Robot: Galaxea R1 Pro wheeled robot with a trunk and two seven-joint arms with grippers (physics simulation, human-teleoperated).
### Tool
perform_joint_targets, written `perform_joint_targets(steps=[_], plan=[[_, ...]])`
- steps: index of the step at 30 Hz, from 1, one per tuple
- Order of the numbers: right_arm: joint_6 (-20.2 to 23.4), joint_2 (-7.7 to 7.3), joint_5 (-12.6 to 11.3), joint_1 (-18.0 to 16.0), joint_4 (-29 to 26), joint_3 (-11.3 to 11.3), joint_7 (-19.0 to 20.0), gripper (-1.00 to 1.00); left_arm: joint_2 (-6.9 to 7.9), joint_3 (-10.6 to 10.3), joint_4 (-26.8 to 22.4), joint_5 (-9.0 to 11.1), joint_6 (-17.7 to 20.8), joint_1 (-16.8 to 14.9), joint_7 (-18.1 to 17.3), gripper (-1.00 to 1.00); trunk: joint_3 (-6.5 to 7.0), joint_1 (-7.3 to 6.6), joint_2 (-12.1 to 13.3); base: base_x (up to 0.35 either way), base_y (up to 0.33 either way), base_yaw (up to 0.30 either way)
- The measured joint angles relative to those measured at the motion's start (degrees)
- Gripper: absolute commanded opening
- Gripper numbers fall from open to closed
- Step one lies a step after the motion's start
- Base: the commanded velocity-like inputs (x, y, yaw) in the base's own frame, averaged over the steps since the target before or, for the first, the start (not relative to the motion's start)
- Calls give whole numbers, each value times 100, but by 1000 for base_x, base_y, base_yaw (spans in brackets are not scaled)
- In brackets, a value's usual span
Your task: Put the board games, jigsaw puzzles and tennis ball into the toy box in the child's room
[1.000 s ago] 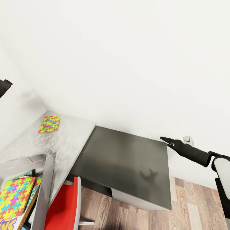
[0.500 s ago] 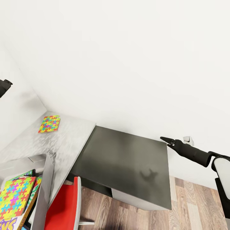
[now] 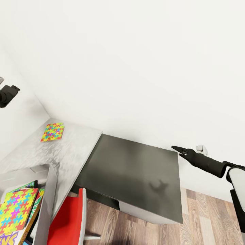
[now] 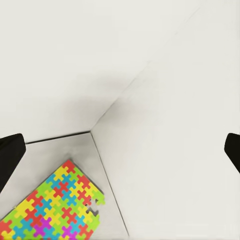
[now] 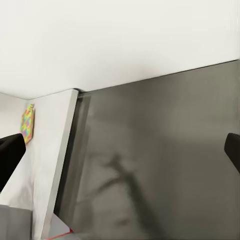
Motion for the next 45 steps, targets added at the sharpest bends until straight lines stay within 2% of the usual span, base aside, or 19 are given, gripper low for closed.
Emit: perform_joint_targets(steps=[21, 45], plan=[[0, -17, 3, 23, -59, 37, -13, 100, -92, -2, -43, 19, 12, 86, -18, 100, -15, 0, 0, 0, 0, 0], [0, -25, -4, 34, -73, -4, -12, 100, -202, -22, -32, 2, 10, 93, -19, 100, -206, 0, 0, 0, 0, 0]])
